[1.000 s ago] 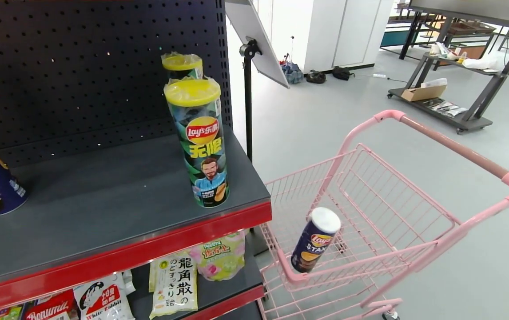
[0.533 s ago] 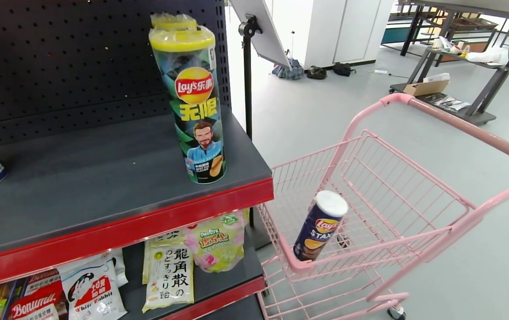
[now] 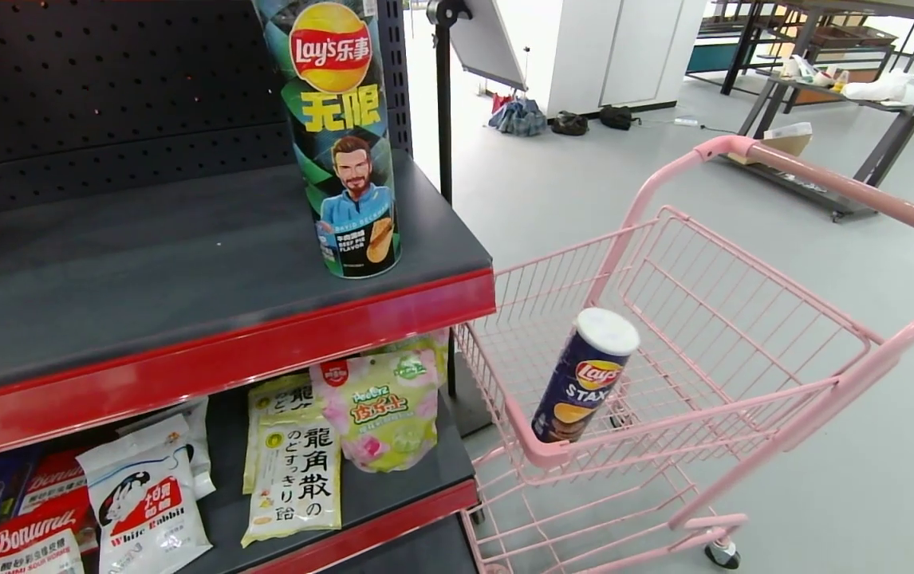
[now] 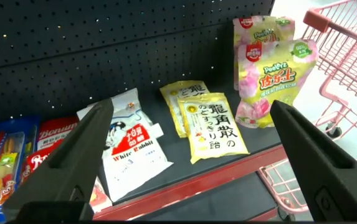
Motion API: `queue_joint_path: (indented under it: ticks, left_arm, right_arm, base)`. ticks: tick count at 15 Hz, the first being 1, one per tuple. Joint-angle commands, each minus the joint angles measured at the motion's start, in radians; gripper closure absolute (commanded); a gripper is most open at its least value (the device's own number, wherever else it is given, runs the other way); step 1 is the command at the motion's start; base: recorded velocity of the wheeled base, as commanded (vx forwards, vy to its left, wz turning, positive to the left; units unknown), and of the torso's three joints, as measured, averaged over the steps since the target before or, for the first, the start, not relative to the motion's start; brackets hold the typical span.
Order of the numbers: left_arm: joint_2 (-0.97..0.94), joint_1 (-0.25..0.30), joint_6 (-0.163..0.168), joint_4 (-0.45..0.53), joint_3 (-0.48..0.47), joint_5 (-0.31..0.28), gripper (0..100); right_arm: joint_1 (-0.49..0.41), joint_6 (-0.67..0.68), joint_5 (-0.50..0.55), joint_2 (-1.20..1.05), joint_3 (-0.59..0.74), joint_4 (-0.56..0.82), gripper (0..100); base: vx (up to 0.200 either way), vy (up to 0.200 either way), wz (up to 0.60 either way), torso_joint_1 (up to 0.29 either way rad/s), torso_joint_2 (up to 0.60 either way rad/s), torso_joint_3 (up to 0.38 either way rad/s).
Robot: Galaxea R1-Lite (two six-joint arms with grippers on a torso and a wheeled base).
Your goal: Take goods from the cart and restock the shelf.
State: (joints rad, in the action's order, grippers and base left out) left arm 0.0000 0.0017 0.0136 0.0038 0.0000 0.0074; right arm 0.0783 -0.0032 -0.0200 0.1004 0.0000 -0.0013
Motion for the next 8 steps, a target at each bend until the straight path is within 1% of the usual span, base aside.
queue_joint_path:
  ticks: [1, 2, 3, 4, 5, 6, 7, 8]
  left_arm:
    - [0.000, 0.000, -0.001, -0.001, 0.000, 0.000, 0]
    - [0.000, 0.000, 0.000, 0.001, 0.000, 0.000, 0]
    - [0.000, 0.000, 0.000, 0.001, 0.000, 0.000, 0]
    - [0.000, 0.000, 0.000, -0.001, 0.000, 0.000, 0]
    - [0.000, 0.000, 0.000, -0.001, 0.000, 0.000, 0]
    - [0.000, 0.000, 0.000, -0.001, 0.000, 0.000, 0]
    - [0.000, 0.000, 0.000, 0.001, 0.000, 0.000, 0]
    - [0.000, 0.001, 0.000, -0.001, 0.000, 0.000, 0]
  right_arm:
    - [-0.034, -0.012, 0.005, -0.011, -0.002, 0.000, 0]
    - [-0.080, -0.021, 0.002, -0.050, -0.005, 0.006, 0]
    - [-0.095, -0.017, -0.018, -0.038, -0.069, 0.001, 0]
    - [-0.071, 0.015, -0.051, 0.147, -0.279, 0.014, 0]
    - [-0.052, 0.083, -0.071, 0.324, -0.425, 0.014, 0]
    - [0.006, 0.134, -0.138, 0.547, -0.615, -0.005, 0]
    - [0.032, 0.134, -0.166, 0.594, -0.647, -0.006, 0]
    - [0.083, 0.134, -0.210, 0.743, -0.675, -0.046, 0]
  base:
    - [0.000, 0.000, 0.00, -0.012, 0.05, 0.051]
    - [0.000, 0.000, 0.00, 0.000, 0.00, 0.000]
    - [0.000, 0.000, 0.00, 0.000, 0.00, 0.000]
    - [0.000, 0.000, 0.00, 0.000, 0.00, 0.000]
    - [0.000, 0.000, 0.00, 0.000, 0.00, 0.000]
    - [0.000, 0.000, 0.00, 0.000, 0.00, 0.000]
    - [0.000, 0.000, 0.00, 0.000, 0.00, 0.000]
    - [0.000, 0.000, 0.00, 0.000, 0.00, 0.000]
